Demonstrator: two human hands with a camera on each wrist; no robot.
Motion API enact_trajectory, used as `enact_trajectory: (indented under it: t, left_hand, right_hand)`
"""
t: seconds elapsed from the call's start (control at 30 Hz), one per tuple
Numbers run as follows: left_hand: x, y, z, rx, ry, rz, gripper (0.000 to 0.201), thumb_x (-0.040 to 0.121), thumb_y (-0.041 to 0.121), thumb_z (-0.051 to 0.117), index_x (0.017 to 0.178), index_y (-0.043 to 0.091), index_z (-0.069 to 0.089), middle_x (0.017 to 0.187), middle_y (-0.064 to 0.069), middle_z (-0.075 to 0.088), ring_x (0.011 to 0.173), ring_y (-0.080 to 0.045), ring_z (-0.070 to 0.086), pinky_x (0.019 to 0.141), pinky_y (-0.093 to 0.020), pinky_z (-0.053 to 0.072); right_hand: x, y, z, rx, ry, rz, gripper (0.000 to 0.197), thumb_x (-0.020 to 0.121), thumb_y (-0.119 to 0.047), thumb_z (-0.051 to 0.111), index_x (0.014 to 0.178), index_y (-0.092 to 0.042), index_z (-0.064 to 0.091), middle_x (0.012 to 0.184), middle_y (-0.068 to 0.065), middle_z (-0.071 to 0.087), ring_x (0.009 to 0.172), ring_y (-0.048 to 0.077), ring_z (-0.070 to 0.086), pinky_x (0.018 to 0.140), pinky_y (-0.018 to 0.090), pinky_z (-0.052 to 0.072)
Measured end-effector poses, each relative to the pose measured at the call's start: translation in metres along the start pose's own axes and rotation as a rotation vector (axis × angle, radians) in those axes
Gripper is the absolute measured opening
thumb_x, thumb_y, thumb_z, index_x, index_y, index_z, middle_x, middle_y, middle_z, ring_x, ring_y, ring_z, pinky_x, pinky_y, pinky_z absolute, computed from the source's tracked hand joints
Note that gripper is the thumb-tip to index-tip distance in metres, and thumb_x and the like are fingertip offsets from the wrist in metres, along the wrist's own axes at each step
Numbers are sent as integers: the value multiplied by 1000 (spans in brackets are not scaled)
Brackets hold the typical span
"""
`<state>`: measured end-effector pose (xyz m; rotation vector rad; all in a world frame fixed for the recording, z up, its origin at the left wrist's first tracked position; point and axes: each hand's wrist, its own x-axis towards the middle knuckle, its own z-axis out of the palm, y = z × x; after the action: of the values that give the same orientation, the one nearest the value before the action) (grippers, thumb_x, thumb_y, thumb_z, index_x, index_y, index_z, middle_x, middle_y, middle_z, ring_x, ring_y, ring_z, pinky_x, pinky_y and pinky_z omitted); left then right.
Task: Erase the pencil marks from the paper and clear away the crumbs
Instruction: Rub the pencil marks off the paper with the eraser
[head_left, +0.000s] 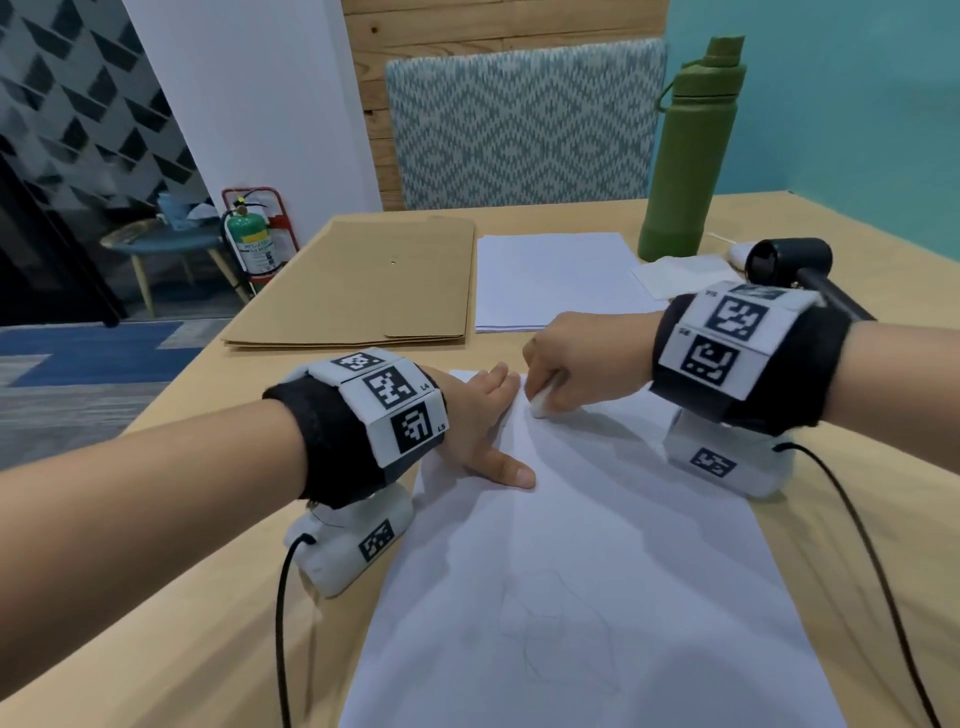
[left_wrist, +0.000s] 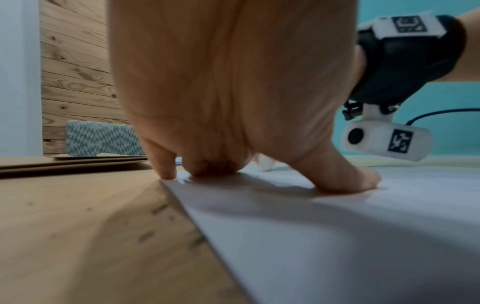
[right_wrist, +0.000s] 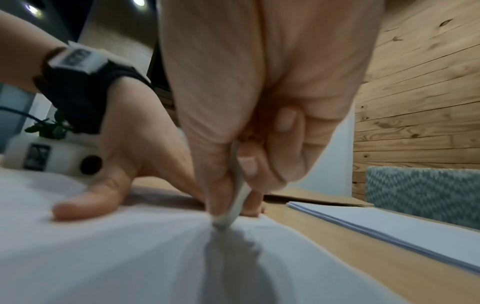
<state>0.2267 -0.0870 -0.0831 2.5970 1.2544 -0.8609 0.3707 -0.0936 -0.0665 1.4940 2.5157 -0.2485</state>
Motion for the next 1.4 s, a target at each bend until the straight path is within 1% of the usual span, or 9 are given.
enact_trajectory:
  t: [0.23,0.37,0.5,0.6,0.77,0.93,1.1,1.27,1.4]
  left_hand:
    - [1,-2,0,-5,-6,11,109,81,68,46,147,16,-24,158,2,-20,147,-16,-7,119,-44,8]
    - [-3,2,-1,10,0,-2,105,84,65,45,147,15,-24,157,2,-22,147,-14,-8,119,-40,7]
    - [-3,1,-1,-25,-4,6,106,83,64,47,147,18,-25,157,4,-22,147,-13,-10,119,-41,6]
    - [-5,2,-3,-28,-1,8,106,84,63,47,147,18,-25,157,3,-22,147,-13,-9,118,-41,6]
    - [-5,4,-2,-15,-6,5,103,86,63,45,147,14,-22,156,3,-24,147,-12,-9,117,-37,5]
    - [-5,-6,-2,-90,60,26,93,90,58,41,149,11,-14,159,1,-12,147,-15,2,119,-36,8]
    - [-13,-40,-5,-276,349,-40,57,96,32,48,147,13,30,152,-2,33,136,-19,36,106,-25,28]
    - [-24,-51,-6,-444,589,-70,20,85,29,67,87,10,71,82,-1,67,73,-13,53,59,-21,38]
    - [-26,-41,-3,-301,255,-16,71,75,50,70,136,23,46,139,4,48,124,-15,46,97,-25,36]
  right_hand:
    - [8,-4,3,-48,109,3,23,88,-15,54,100,-6,71,76,5,59,78,18,47,70,31,40]
    - [-6,-3,-3,-61,-71,-37,23,90,-21,56,68,-13,61,68,-1,46,69,15,42,63,21,33]
    - [2,-6,-3,-106,43,15,23,90,-19,55,104,-13,71,72,-5,50,80,15,47,64,20,35]
    - [1,-5,3,-103,58,7,24,92,-19,52,102,-5,69,87,9,56,83,22,48,65,25,34]
    - [-26,2,-2,-36,-105,11,21,91,-22,56,104,-14,70,74,-10,46,76,12,45,59,10,30]
    - [-48,9,9,641,142,357,26,97,-35,44,91,-12,56,79,-1,55,61,16,56,53,17,45]
    - [-63,9,16,1143,210,539,26,98,-27,41,79,-10,44,70,8,53,60,25,58,52,28,47]
    - [-54,5,12,1533,325,562,36,99,-27,36,68,-10,45,67,12,57,64,27,60,64,32,48]
    - [-40,-22,13,1760,230,488,37,98,-28,36,65,-11,45,65,14,66,70,28,66,69,32,53]
